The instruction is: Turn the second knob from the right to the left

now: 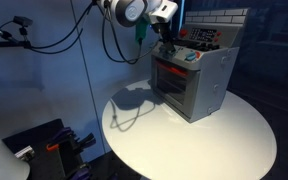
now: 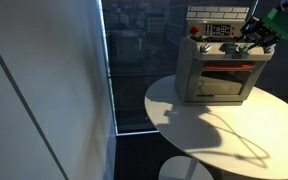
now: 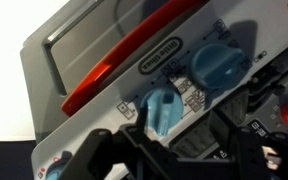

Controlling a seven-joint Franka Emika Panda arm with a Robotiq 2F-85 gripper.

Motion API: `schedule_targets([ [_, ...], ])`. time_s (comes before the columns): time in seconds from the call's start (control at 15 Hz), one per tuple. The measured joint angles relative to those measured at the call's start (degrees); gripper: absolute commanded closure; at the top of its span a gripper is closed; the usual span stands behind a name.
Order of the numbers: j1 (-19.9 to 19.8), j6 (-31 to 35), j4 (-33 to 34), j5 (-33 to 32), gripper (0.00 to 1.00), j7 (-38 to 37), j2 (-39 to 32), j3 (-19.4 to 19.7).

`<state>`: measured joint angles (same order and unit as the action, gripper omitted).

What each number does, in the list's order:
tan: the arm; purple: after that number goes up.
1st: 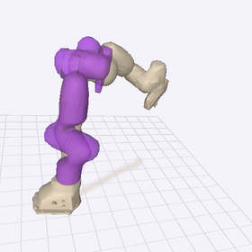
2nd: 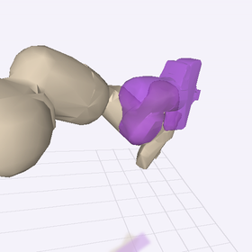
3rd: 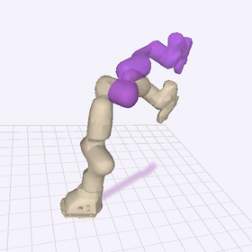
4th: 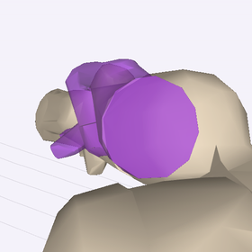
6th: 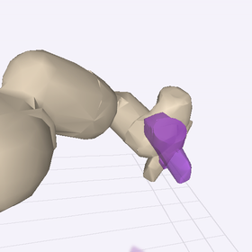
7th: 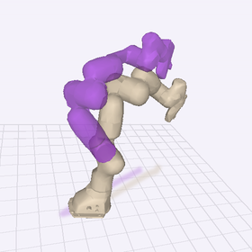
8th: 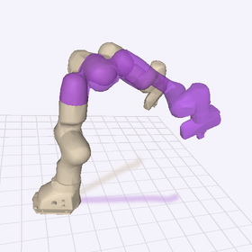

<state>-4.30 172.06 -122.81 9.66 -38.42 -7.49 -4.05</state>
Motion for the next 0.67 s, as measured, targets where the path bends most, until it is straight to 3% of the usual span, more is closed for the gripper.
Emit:
schedule_targets([
  [0.67,0.0,0.0,0.0,0.0,0.39,-0.6,0.0,0.1],
])
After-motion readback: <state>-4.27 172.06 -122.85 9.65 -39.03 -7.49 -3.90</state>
